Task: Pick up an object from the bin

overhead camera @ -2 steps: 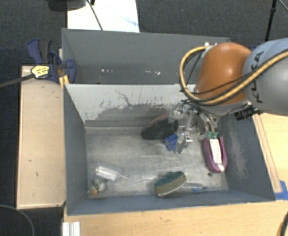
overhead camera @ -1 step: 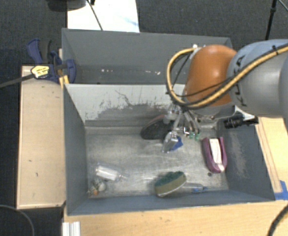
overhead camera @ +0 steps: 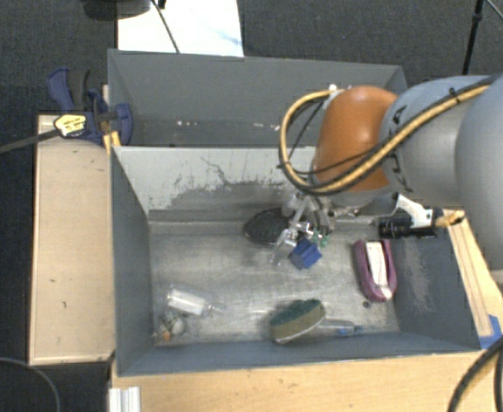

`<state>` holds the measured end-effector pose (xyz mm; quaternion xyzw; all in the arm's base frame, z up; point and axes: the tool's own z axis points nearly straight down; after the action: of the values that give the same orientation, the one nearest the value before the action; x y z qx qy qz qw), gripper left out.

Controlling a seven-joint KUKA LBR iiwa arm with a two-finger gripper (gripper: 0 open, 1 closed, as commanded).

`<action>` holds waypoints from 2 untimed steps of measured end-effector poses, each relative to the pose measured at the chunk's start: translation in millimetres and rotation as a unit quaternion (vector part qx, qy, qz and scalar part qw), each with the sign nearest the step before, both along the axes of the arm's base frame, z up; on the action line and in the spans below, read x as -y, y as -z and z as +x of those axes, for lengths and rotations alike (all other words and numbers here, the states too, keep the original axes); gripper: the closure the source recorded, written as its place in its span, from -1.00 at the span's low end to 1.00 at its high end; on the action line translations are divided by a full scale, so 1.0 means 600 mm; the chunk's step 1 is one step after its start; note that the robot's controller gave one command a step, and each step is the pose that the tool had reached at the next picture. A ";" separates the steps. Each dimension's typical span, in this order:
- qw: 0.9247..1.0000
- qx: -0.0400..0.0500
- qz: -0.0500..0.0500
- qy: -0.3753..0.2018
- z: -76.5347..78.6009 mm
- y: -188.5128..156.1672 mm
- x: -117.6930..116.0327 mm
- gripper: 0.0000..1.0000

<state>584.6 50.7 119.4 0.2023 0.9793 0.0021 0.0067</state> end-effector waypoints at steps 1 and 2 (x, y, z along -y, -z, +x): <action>0.993 0.000 0.000 0.114 -0.032 0.075 -0.001 -1.00; 0.962 0.001 0.002 0.272 -0.056 0.075 -0.027 -1.00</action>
Offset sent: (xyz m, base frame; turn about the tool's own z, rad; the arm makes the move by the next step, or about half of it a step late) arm -0.0237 0.0026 -0.0494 0.2257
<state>551.3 67.0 74.5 0.4612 0.8873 0.0027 0.0072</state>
